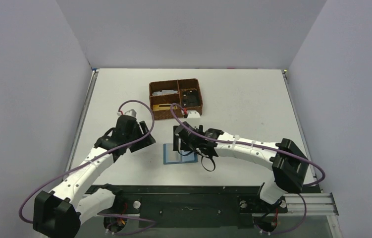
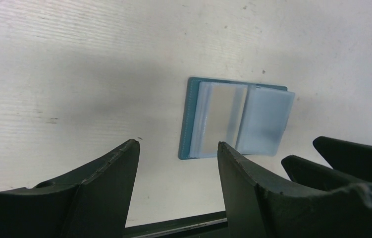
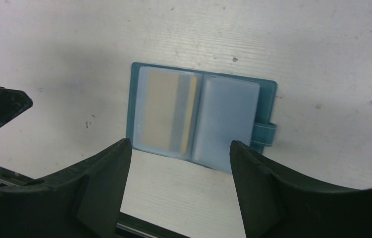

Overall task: Take the credit cards out of the card holder
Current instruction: Remove the credit card from the card holder.

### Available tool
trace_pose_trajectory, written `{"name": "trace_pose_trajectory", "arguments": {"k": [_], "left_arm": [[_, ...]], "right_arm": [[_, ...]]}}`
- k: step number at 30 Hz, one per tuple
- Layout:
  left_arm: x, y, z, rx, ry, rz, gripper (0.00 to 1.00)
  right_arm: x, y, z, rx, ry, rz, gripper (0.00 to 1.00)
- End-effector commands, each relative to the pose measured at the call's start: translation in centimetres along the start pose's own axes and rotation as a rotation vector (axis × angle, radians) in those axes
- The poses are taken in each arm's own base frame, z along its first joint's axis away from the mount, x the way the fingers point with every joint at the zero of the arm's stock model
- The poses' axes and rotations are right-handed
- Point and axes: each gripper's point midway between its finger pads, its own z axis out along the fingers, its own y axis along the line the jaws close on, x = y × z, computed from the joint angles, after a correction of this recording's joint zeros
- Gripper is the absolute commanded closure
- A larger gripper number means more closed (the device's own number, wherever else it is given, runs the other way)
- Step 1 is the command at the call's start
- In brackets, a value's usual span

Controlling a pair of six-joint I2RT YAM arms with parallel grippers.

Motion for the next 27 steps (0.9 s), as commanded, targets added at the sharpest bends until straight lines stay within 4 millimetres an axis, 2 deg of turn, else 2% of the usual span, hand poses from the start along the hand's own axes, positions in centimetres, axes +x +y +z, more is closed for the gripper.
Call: {"name": "trace_pose_trajectory", "arguments": {"k": [1, 8, 14, 27], "left_arm": [[-0.4, 1.8, 0.3, -0.042, 0.02, -0.013, 0.43], [-0.9, 2.0, 0.2, -0.019, 0.02, -0.024, 0.43], [-0.9, 2.4, 0.3, -0.01, 0.02, -0.039, 0.43], [-0.3, 2.7, 0.8, 0.003, 0.04, -0.052, 0.43]], "right_arm": [[-2.1, 3.3, 0.7, -0.025, -0.067, -0.002, 0.32], [-1.0, 4.2, 3.2, 0.004, -0.019, -0.025, 0.4], [0.7, 4.1, 5.2, 0.033, 0.022, -0.051, 0.41], [3.1, 3.4, 6.9, 0.077, 0.07, -0.08, 0.44]]}}
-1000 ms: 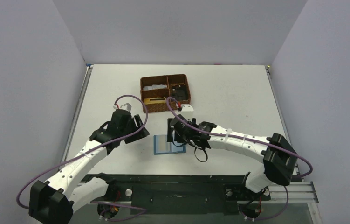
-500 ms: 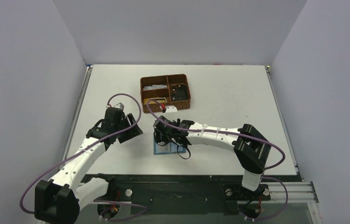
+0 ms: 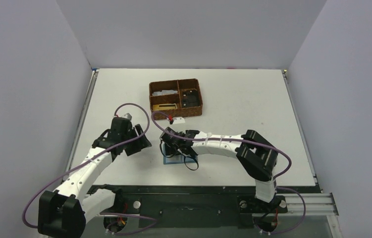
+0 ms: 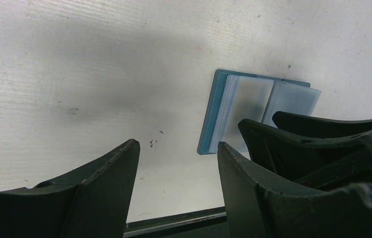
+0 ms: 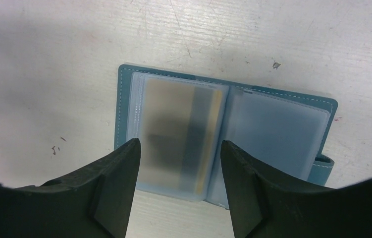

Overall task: Take the credit cards out of the card holder
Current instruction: Remove the credit card from the card holder.

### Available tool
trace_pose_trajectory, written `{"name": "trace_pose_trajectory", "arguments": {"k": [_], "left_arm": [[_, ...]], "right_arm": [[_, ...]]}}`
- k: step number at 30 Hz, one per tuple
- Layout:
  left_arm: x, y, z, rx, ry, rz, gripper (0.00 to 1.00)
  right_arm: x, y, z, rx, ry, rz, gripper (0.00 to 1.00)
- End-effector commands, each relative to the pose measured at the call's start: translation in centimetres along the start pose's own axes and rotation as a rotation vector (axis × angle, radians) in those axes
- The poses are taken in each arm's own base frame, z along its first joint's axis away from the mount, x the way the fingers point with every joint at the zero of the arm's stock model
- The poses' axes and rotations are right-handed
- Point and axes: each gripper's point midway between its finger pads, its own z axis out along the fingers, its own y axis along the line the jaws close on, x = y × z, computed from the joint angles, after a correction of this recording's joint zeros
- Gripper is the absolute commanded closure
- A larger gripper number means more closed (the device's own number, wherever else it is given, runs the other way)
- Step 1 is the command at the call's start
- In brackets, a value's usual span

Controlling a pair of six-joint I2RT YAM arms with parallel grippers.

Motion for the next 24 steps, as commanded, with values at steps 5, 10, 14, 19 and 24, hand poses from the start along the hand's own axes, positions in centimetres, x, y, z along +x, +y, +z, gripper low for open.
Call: {"name": "trace_pose_trajectory", "arguments": {"k": [5, 10, 14, 19, 24], "left_arm": [[-0.7, -0.8, -0.3, 0.049, -0.027, 0.015, 0.43], [-0.7, -0.8, -0.1, 0.049, -0.022, 0.016, 0.43], [-0.6, -0.9, 0.0, 0.057, -0.018, 0.018, 0.43], [-0.5, -1.0, 0.1, 0.065, -0.011, 0.019, 0.43], [-0.4, -1.2, 0.1, 0.072, -0.007, 0.023, 0.43]], "right_arm": [[0.6, 1.0, 0.3, 0.0, -0.007, -0.001, 0.46], [1.0, 0.6, 0.4, 0.01, -0.004, 0.003, 0.53], [1.3, 0.1, 0.5, 0.019, -0.001, 0.0, 0.59], [1.7, -0.4, 0.8, 0.024, 0.011, 0.003, 0.64], [1.9, -1.1, 1.0, 0.03, 0.019, 0.011, 0.64]]}}
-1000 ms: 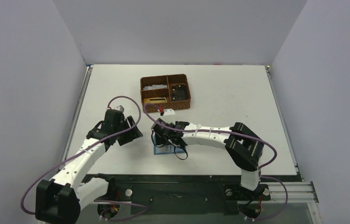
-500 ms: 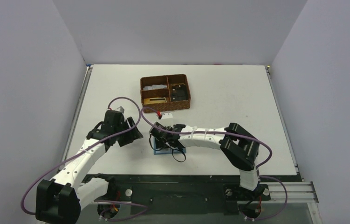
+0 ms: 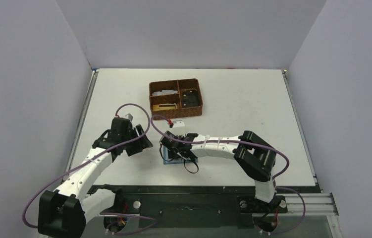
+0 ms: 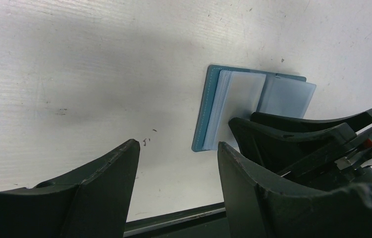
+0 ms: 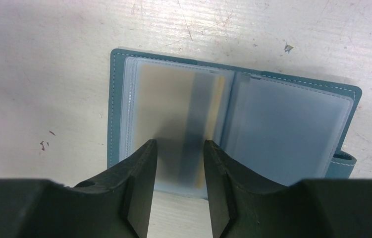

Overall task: Take the credit cards out of the card holder
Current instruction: Remove the credit card from the card holder.

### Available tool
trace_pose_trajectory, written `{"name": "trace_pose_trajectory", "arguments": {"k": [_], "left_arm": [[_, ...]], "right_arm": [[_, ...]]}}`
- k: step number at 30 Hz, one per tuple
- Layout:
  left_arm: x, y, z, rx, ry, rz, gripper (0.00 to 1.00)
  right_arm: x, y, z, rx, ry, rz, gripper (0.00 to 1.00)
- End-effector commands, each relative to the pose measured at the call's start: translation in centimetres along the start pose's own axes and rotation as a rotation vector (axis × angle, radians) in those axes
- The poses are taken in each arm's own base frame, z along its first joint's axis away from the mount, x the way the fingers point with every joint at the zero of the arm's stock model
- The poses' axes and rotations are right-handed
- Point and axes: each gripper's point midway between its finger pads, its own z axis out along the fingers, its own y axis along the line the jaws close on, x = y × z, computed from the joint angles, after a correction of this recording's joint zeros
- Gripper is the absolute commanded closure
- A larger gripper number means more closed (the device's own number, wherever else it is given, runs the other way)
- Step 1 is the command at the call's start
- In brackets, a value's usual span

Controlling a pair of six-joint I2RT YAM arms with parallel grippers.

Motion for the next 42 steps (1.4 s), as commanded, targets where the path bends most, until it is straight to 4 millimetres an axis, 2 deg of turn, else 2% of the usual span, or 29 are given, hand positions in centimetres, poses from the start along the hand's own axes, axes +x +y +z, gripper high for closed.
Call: {"name": "trace_pose_trajectory", "arguments": {"k": [1, 11, 18, 25, 35, 42], "left_arm": [[-0.8, -0.8, 0.0, 0.04, -0.024, 0.025, 0.43], [-0.5, -1.0, 0.3, 0.06, -0.01, 0.024, 0.43], [-0.1, -1.4, 0.8, 0.077, 0.011, 0.026, 0.46], [0.5, -2.5, 1.6, 0.09, 0.031, 0.041, 0.51], [1.8, -5.0, 3.3, 0.099, 0.062, 0.093, 0.7], [2.2, -6.3, 4.2, 0.104, 0.077, 0.111, 0.76]], "right_arm": [[0.3, -1.2, 0.3, 0.017, 0.0, 0.015, 0.66], [1.4, -3.3, 0.8, 0.011, 0.021, 0.064, 0.8], [2.0, -3.9, 1.3, -0.024, 0.042, 0.107, 1.0], [2.4, -4.2, 1.9, -0.066, 0.058, 0.159, 1.0], [2.8, -5.0, 2.0, -0.087, 0.063, 0.201, 1.0], [2.7, -5.3, 2.0, -0.105, 0.057, 0.23, 1.0]]}}
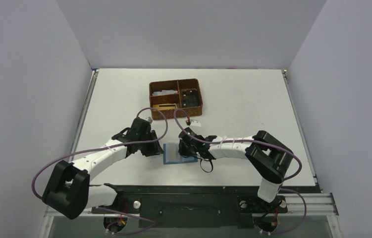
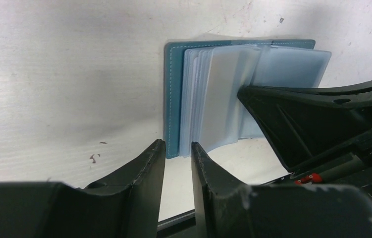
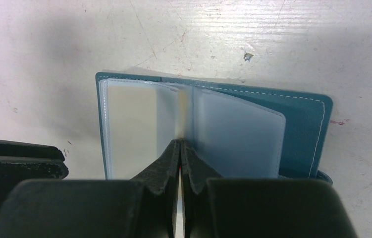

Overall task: Take the credit cards out of the card holder
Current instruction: Remove the credit card from the card holder.

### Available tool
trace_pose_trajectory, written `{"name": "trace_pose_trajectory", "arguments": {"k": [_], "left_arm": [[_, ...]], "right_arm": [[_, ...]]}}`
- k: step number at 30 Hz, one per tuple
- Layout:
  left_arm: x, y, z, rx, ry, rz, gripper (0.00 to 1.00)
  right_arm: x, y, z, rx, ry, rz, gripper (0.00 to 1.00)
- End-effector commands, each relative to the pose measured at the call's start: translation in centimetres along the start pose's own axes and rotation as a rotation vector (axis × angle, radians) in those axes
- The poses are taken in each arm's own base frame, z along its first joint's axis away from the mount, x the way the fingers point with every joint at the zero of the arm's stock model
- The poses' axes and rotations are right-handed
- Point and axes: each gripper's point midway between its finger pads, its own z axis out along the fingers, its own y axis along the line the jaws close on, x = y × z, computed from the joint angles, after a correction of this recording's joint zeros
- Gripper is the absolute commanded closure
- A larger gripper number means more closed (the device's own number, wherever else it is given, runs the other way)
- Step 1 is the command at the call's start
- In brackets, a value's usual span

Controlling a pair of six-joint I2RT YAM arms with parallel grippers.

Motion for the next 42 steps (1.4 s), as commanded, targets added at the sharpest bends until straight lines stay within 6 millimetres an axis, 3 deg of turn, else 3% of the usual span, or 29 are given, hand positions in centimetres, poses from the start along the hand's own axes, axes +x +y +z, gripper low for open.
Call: {"name": "trace_pose_trajectory", "arguments": {"k": [1, 15, 29, 42], "left_arm": [[-2.7, -3.1, -0.2, 0.066, -0.084, 0.021, 0.78], [-2.6, -4.1, 0.8, 0.077, -0.061, 0.038, 0.86], [-2.3, -5.3, 1.5, 0.087, -0.046, 0.067, 0.89], [-2.0, -6.1, 2.4, 0.107, -0.03, 0.077, 0.89]], "right_arm": [[2.4, -3.7, 0.3, 0.093, 0.07, -0.011, 1.0], [1.1, -2.5, -0.3, -0.033, 0.036, 0.063, 1.0], [1.6, -3.2, 0.1, -0.03, 0.044, 0.078, 1.0], [1.9, -2.7, 0.2, -0.051, 0.066, 0.076, 1.0]]}}
